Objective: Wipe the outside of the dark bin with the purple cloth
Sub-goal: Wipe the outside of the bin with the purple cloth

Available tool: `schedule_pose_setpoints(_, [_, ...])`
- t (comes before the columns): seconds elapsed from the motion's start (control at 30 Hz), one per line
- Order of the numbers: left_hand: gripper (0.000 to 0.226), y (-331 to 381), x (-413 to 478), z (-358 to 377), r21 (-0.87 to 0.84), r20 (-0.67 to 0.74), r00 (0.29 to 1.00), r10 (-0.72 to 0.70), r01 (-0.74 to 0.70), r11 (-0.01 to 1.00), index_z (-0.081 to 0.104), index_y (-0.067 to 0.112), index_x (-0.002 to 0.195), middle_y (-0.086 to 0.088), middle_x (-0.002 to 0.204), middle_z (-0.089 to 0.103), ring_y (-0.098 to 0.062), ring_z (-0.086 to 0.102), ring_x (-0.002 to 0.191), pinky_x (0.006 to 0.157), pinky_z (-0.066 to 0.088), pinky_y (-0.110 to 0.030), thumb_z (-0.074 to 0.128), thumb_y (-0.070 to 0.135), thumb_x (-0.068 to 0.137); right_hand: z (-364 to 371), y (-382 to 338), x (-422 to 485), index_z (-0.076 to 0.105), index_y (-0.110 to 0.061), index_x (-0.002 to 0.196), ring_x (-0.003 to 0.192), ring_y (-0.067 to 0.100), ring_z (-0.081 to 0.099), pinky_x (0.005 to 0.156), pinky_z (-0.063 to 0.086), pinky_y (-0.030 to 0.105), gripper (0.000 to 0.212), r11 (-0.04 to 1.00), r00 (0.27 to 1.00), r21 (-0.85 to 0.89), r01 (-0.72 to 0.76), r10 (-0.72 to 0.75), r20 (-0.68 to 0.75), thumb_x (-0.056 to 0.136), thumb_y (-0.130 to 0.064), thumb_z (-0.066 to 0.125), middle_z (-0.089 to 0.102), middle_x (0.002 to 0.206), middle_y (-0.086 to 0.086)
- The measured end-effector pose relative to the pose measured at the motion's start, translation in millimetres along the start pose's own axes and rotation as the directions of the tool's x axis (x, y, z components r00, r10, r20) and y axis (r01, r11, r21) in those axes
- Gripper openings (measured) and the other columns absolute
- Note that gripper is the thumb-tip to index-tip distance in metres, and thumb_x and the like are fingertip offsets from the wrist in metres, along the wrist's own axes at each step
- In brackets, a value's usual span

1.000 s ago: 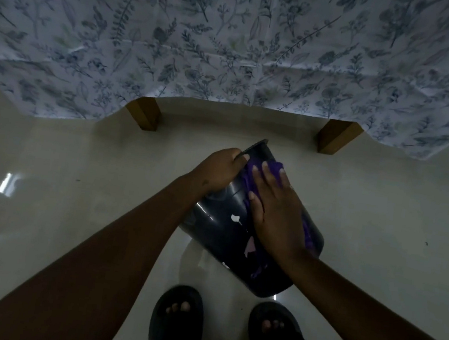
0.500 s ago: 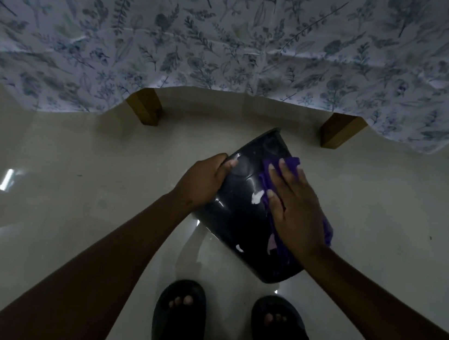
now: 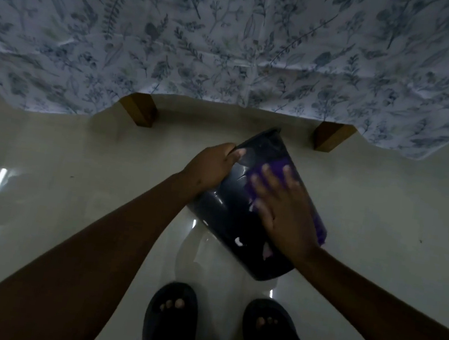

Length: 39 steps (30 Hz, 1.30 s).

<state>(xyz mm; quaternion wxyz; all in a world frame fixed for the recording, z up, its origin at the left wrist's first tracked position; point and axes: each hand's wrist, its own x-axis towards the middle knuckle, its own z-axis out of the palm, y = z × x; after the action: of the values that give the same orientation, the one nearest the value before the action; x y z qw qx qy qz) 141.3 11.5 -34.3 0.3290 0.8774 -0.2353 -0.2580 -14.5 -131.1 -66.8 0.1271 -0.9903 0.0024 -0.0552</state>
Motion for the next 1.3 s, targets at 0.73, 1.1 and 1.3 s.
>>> schedule_pose_setpoints(0.73, [0.035, 13.3, 15.8, -2.4, 0.305, 0.077, 0.997, -0.029, 0.004, 0.952, 0.051, 0.019, 0.081, -0.002, 0.084, 0.053, -0.020, 0.050, 0.081, 0.072, 0.034, -0.030, 0.036, 0.043, 0.100, 18.3, -33.6, -38.7, 0.044, -0.032, 0.143, 0.150, 0.025, 0.010, 0.118, 0.016, 0.049, 0.044, 0.943, 0.994, 0.316, 0.106, -0.105, -0.019, 0.100, -0.036, 0.041, 0.028, 0.158, -0.006])
schedule_pose_setpoints(1.1, [0.043, 17.7, 11.4, -7.4, 0.333, 0.008, 0.996, -0.087, 0.079, 0.940, 0.062, 0.011, 0.099, -0.012, 0.104, 0.065, -0.029, 0.059, 0.097, 0.075, 0.039, -0.033, 0.034, 0.045, 0.100, 24.1, -40.8, -37.8, 0.047, -0.034, 0.141, 0.149, 0.029, 0.018, 0.115, 0.023, 0.053, 0.045, 0.941, 0.965, 0.218, 0.261, -0.259, -0.037, 0.097, -0.040, 0.050, 0.033, 0.156, -0.006])
schedule_pose_setpoints(1.3, [0.039, 20.2, 14.1, -4.4, 0.348, -0.031, 0.995, -0.098, 0.103, 0.932, 0.063, 0.010, 0.103, -0.014, 0.110, 0.065, -0.029, 0.059, 0.098, 0.073, 0.036, -0.031, 0.037, 0.039, 0.100, 21.4, -43.8, -18.9, 0.027, -0.031, 0.151, 0.150, 0.022, 0.008, 0.120, 0.016, 0.050, 0.052, 0.905, 0.971, 0.360, -0.229, 0.238, 0.021, 0.101, -0.045, 0.032, 0.017, 0.161, -0.005])
